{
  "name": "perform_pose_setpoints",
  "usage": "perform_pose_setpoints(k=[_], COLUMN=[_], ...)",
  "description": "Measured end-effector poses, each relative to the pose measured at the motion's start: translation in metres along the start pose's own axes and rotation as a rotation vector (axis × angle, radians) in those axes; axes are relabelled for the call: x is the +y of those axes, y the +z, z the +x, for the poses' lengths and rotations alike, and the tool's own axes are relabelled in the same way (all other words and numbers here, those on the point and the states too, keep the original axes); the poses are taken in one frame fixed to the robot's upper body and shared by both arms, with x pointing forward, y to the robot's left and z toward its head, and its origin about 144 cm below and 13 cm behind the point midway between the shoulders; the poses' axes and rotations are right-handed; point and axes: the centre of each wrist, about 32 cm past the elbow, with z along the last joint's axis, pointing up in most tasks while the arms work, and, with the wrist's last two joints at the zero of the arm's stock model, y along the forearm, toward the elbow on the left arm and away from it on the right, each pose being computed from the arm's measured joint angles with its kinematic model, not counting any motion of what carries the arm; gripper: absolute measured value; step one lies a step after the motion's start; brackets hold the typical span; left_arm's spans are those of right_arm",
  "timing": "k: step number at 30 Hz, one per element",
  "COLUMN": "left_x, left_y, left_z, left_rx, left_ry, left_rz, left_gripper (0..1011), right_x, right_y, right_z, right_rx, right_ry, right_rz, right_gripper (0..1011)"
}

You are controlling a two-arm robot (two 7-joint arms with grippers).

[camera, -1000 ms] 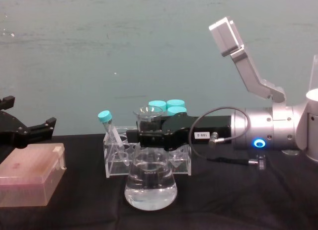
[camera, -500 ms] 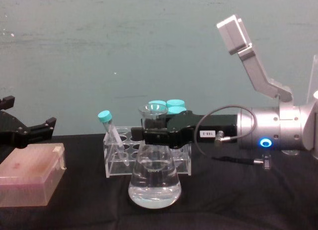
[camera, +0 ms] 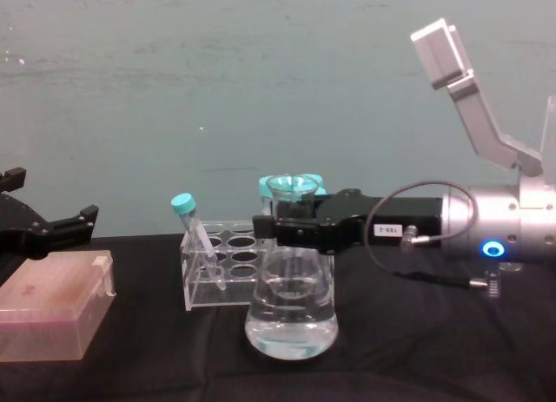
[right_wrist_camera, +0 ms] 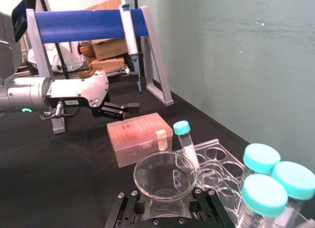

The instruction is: Place the experimental apparatus aside using one hand.

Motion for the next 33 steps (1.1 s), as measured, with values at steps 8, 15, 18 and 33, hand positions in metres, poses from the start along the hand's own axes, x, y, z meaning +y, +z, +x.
perform_pose_setpoints(k=[8, 15, 18, 33], left_x=[0.0, 0.0, 0.0, 0.0], left_y=[0.0, 0.0, 0.0, 0.0], left_z=[0.0, 0.0, 0.0, 0.0], left_rx=[0.0, 0.0, 0.0, 0.0], left_ry=[0.0, 0.0, 0.0, 0.0], left_rz=[0.0, 0.0, 0.0, 0.0], left_gripper=[1000, 1000, 1000, 1000], right_x=[-0.015, -0.03, -0.041, -0.079], right_y=[0.0, -0.001, -0.002, -0.002], right_z=[-0.004, -0.006, -0.006, -0.007], right_rx=[0.007, 0.017, 0.013, -0.032], right_ry=[-0.045, -0.108, -0.158, -0.396], right_rz=[-0.001, -0.008, -0.01, -0.003], right_gripper=[453, 453, 453, 453])
